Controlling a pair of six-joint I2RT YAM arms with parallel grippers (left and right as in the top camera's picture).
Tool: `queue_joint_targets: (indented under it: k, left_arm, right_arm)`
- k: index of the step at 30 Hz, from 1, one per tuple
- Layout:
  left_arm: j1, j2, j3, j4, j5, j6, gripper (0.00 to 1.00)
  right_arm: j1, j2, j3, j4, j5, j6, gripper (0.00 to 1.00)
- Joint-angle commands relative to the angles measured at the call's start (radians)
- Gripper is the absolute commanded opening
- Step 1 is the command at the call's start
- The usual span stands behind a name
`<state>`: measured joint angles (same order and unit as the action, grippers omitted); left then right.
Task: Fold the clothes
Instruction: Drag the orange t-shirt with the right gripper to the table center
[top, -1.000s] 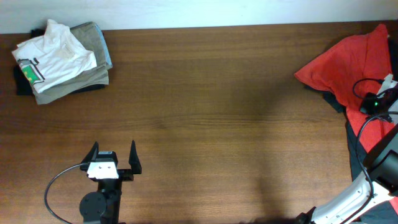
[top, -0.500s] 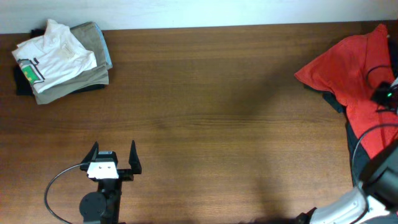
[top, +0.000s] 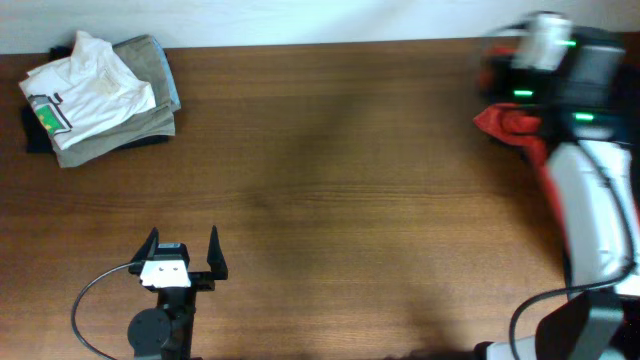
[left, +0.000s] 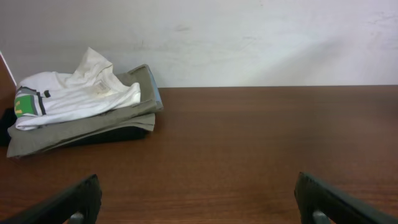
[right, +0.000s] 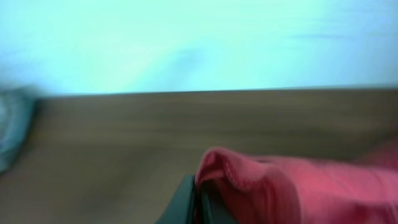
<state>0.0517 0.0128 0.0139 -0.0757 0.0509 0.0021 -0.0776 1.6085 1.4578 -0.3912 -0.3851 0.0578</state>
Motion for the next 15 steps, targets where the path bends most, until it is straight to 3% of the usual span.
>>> queue_joint_targets:
  k: [1, 8, 11, 15]
  left_arm:
    - [-0.003, -0.006, -0.005, -0.002, -0.003, -0.010, 0.99]
    - [-0.003, -0.006, -0.005, -0.002, -0.003, -0.010, 0.99]
    - [-0.003, -0.006, -0.005, -0.002, -0.003, -0.010, 0.99]
    - [-0.003, -0.006, -0.005, -0.002, -0.003, -0.010, 0.99]
  right_arm:
    - [0.243, 0.019, 0.020, 0.040, -0.049, 0.037, 0.04]
    - [0.615, 0.086, 0.020, 0.088, -0.046, 0.117, 0.04]
    - [0.724, 0.090, 0.020, 0.101, -0.045, 0.119, 0.04]
    - [0.808, 0.090, 0.020, 0.132, -0.061, 0.226, 0.04]
